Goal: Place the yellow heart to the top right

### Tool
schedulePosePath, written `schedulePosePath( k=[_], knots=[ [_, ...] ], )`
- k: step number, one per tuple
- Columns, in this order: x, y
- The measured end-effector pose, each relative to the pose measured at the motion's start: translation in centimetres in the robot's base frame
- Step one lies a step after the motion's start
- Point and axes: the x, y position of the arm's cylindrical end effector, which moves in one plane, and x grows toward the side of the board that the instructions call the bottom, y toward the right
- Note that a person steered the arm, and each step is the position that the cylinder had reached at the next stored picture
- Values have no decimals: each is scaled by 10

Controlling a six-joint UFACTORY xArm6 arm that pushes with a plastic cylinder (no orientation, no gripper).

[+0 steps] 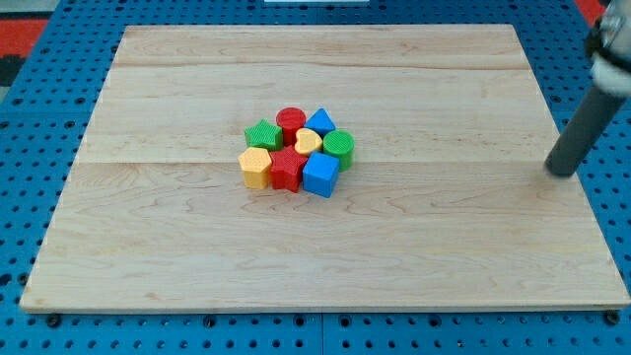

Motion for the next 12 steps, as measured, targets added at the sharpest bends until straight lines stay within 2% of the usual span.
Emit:
schedulePosePath(
  k=[1, 2, 3, 4, 6, 11, 12],
  knots=[
    [62, -129],
    [76, -264],
    [53, -341],
    [24, -390],
    [-19, -327],
    [-73, -160],
    [-88, -181]
  ],
)
